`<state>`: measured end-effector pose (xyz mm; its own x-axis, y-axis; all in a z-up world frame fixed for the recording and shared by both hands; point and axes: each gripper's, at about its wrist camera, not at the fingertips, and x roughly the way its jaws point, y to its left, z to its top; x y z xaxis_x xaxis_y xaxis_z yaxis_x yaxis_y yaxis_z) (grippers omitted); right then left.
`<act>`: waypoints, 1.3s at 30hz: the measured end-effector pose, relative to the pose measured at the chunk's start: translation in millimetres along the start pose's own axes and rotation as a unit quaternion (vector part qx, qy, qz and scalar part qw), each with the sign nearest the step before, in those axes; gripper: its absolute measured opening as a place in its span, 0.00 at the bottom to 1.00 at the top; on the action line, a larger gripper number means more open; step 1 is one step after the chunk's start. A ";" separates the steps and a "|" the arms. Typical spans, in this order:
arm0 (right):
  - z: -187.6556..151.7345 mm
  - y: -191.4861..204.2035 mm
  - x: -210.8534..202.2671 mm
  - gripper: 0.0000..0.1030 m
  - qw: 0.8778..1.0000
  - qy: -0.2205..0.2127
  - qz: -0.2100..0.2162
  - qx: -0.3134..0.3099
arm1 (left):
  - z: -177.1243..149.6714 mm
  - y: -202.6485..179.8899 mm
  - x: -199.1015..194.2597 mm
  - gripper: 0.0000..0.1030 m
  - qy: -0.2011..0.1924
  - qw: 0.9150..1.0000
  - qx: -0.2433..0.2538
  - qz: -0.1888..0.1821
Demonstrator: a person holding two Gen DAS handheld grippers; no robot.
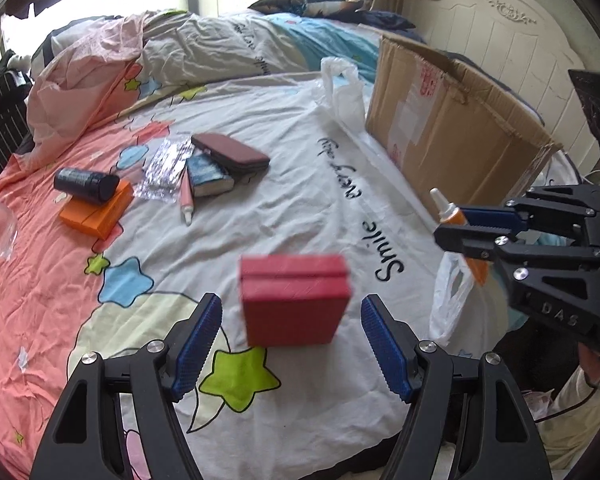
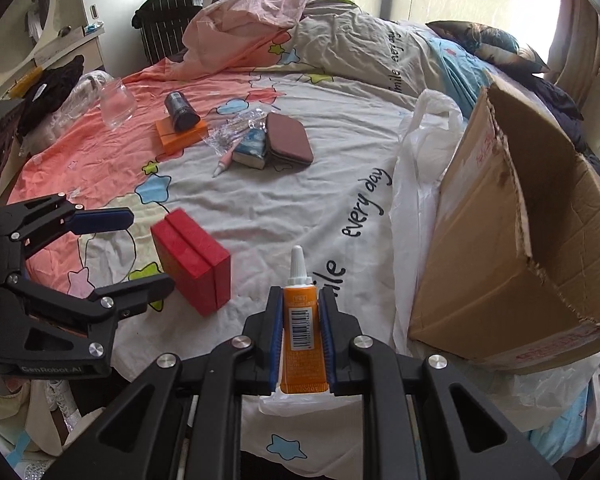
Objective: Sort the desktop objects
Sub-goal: 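Carry the red box and orange tube toward the cardboard box with both tools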
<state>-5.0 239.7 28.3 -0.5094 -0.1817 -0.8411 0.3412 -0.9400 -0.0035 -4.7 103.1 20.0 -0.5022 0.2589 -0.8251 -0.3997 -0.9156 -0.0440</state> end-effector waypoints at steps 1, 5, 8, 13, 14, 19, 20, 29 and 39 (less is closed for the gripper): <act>-0.8 -0.1 1.7 0.16 1.000 0.001 0.002 0.001 | -1.0 0.9 2.1 0.72 0.001 1.000 -0.002 0.003; -2.5 0.8 7.0 0.16 1.000 0.005 0.013 0.001 | -5.0 4.3 10.5 0.73 0.005 1.000 -0.008 0.013; -2.8 2.7 8.9 0.16 1.000 0.006 0.016 -0.002 | -8.0 6.9 16.8 0.82 0.009 1.000 -0.012 0.020; -4.1 3.1 13.0 0.16 1.000 0.008 0.020 0.000 | -9.4 5.3 27.2 0.94 0.011 0.999 -0.009 0.033; -4.4 2.7 14.7 0.16 1.000 0.010 0.021 0.000 | -8.6 3.5 29.4 0.95 0.012 0.999 -0.006 0.035; -3.6 -2.6 23.5 0.16 1.000 0.018 0.024 0.007 | -0.3 -3.2 43.8 0.96 0.025 0.999 0.007 0.040; -3.3 -3.7 24.6 0.16 1.000 0.019 0.024 0.008 | 1.4 -2.9 47.1 0.96 0.029 0.999 0.005 0.038; 1.5 -13.4 32.9 0.16 0.999 0.025 0.027 0.017 | 18.1 3.4 85.2 0.96 0.058 0.998 -0.010 0.024; 0.6 -28.3 51.0 0.16 0.998 0.037 0.024 0.039 | 17.9 8.2 102.3 0.71 0.071 0.997 -0.007 -0.015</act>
